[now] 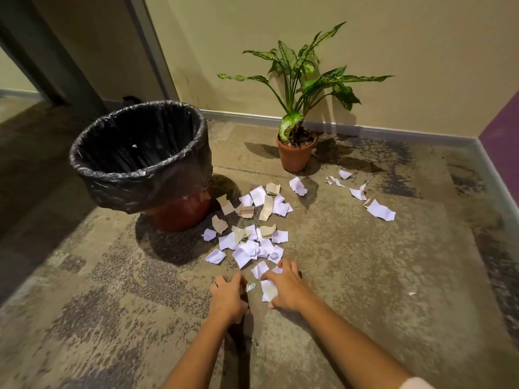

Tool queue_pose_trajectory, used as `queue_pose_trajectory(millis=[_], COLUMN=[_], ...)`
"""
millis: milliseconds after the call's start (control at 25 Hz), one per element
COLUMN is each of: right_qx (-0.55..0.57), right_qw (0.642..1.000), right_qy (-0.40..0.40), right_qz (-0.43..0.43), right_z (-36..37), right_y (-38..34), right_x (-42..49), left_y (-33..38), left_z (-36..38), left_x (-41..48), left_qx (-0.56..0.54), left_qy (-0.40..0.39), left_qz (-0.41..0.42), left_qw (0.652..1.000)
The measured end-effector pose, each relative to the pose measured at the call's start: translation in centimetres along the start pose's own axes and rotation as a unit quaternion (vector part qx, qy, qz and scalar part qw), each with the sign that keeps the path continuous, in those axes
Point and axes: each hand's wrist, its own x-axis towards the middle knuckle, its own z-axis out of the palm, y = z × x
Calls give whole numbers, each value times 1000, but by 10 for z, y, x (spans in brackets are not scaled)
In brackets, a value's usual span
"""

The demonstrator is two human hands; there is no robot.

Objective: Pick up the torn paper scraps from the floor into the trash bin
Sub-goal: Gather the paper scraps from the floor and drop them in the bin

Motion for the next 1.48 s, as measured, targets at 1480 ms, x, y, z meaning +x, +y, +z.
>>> queue_pose_trajectory(millis=[1480], right_qx=[65], right_qw=[997], right_qy=[31], right_qz=[18], right_z=[-38], right_y=[5], right_x=[94], left_y=[-2], left_z=[-32], left_x=[53], left_qx=[-260], left_qy=[90], left_qz=[103], left_qw=[956])
